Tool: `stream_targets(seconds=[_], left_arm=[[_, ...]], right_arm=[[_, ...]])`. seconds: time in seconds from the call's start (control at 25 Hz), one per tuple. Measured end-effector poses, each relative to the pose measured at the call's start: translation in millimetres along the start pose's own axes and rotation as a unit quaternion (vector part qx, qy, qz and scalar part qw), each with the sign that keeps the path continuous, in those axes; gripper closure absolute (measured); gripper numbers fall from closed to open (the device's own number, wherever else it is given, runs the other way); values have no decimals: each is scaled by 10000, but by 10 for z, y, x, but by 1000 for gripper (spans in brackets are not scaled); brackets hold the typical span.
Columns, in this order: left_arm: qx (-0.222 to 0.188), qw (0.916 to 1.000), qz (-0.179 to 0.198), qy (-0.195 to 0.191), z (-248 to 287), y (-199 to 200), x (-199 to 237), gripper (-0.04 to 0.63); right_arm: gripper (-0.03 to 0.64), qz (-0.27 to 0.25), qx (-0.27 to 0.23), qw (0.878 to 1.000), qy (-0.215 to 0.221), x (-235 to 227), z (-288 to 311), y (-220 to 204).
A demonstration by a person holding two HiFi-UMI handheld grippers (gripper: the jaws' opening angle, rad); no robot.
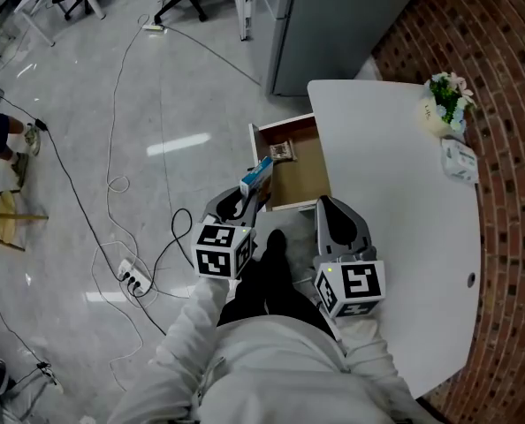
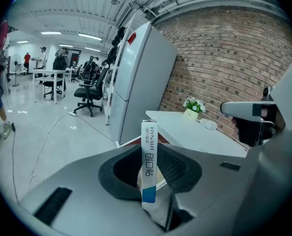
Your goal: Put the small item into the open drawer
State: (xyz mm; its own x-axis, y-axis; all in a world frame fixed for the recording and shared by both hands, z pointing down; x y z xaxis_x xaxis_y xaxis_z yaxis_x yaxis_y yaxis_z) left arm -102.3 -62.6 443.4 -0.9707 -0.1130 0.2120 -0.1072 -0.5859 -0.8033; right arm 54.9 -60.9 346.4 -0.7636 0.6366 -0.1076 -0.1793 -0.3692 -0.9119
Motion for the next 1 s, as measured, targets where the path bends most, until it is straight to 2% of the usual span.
stream_targets(seconds=[0.28, 0.68, 0.8, 1.0], left_arm=[[419, 9976, 504, -217, 591, -69, -145, 494], [1070, 9874, 1101, -372, 1301, -359, -395, 494], [1257, 9831, 1269, -397, 1504, -525, -455, 494], [1666, 9701, 1679, -551, 1833, -734, -559, 494]], right_arm=[[591, 146, 113, 9997, -141, -344, 119, -34], [591, 365, 186, 9989, -211, -723, 210, -137], [591, 402, 185, 9988, -224, -813, 225, -159], [591, 491, 222, 9982, -247, -943, 254, -223]])
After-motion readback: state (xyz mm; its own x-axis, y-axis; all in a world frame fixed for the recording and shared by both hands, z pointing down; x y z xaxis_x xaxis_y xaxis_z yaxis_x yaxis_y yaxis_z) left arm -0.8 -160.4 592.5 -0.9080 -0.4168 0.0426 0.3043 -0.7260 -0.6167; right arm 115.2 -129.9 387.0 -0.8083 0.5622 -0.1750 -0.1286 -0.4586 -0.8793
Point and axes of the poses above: the fingertips, and each gripper's own axes: z forward along the fingers, x to its left, y out of its top, the point moved 4 cm from there along -z, backward along the fingers, and after that the axes turned 10 degrees about y, right-handed, at the moved point
